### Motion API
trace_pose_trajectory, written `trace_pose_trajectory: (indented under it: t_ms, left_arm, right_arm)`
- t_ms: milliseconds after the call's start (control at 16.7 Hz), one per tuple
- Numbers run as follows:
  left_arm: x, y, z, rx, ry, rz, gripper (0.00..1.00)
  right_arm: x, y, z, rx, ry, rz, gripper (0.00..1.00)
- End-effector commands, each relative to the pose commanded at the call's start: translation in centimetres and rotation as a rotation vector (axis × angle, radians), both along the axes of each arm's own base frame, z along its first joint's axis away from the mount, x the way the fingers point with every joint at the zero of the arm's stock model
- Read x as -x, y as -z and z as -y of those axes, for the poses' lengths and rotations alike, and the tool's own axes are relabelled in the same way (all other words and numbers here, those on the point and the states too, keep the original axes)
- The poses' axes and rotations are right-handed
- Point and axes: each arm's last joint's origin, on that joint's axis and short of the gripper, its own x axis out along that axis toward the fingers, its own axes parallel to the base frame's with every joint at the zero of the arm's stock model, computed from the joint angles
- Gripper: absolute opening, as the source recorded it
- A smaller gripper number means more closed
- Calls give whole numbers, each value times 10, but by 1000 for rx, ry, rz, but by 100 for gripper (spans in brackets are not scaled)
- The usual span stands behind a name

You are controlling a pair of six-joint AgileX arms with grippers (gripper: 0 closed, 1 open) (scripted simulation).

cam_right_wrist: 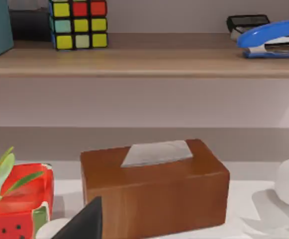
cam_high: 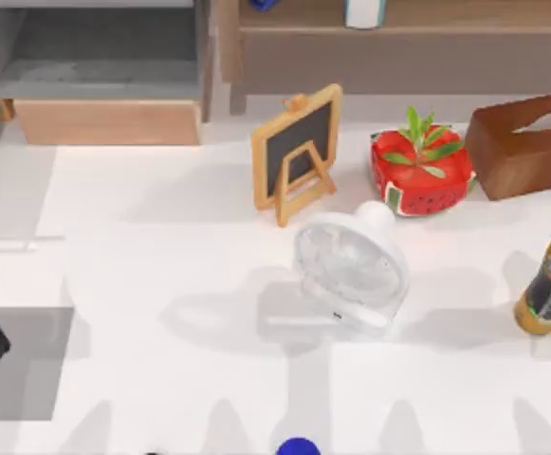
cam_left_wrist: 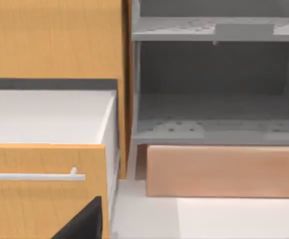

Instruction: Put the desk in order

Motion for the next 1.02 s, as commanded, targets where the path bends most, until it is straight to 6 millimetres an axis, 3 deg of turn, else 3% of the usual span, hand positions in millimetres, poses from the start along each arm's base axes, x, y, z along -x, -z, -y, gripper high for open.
trace_pose_trajectory:
  t_ms: [240, 420, 600, 780, 1020]
  left_arm:
    - [0, -5, -1, -10, -8, -8, 100]
    - [1, -32, -4, -53, -43, -43, 100]
    - [-2, -82, -10, -114, -100, -92, 100]
    - [-11, -148, -18, -178, -160, -152, 100]
    - [-48, -224, -35, -252, -213, -293, 100]
  right_arm:
    - [0, 0, 0, 0, 0, 0, 100]
    - [0, 0, 0, 0, 0, 0, 100]
    - [0, 0, 0, 0, 0, 0, 100]
    - [0, 0, 0, 0, 0, 0, 100]
    - [0, 0, 0, 0, 0, 0, 100]
